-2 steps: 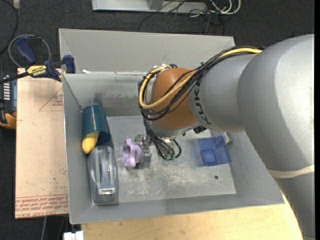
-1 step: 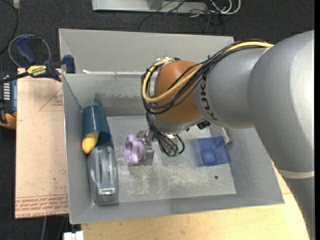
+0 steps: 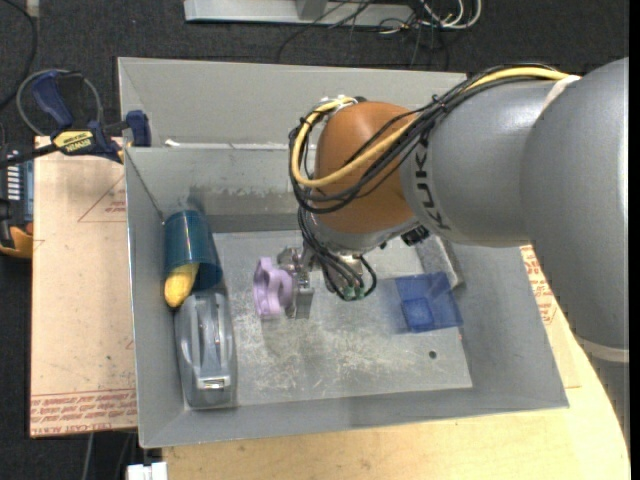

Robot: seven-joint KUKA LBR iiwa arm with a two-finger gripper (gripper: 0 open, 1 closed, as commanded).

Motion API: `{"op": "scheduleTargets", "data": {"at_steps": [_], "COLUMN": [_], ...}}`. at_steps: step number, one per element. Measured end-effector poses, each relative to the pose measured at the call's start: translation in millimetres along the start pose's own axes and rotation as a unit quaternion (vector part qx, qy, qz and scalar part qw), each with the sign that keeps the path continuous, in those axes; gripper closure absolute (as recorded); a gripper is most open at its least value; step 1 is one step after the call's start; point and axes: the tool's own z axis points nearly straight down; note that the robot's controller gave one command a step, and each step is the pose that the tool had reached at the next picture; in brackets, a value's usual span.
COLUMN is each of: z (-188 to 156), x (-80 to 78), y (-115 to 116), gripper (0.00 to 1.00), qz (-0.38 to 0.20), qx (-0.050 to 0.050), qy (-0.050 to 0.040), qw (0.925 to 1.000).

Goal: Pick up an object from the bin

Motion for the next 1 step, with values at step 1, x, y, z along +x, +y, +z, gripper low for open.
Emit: {"op": "scheduleTargets", "data": {"at_steps": [1], "z": [-10.4], "x": [-0.7], "y": [0.2], "gripper": [1.00], "qz": [0.000], "qx": [0.000], "qy": [-0.0012], "qw": [1.0000]}}
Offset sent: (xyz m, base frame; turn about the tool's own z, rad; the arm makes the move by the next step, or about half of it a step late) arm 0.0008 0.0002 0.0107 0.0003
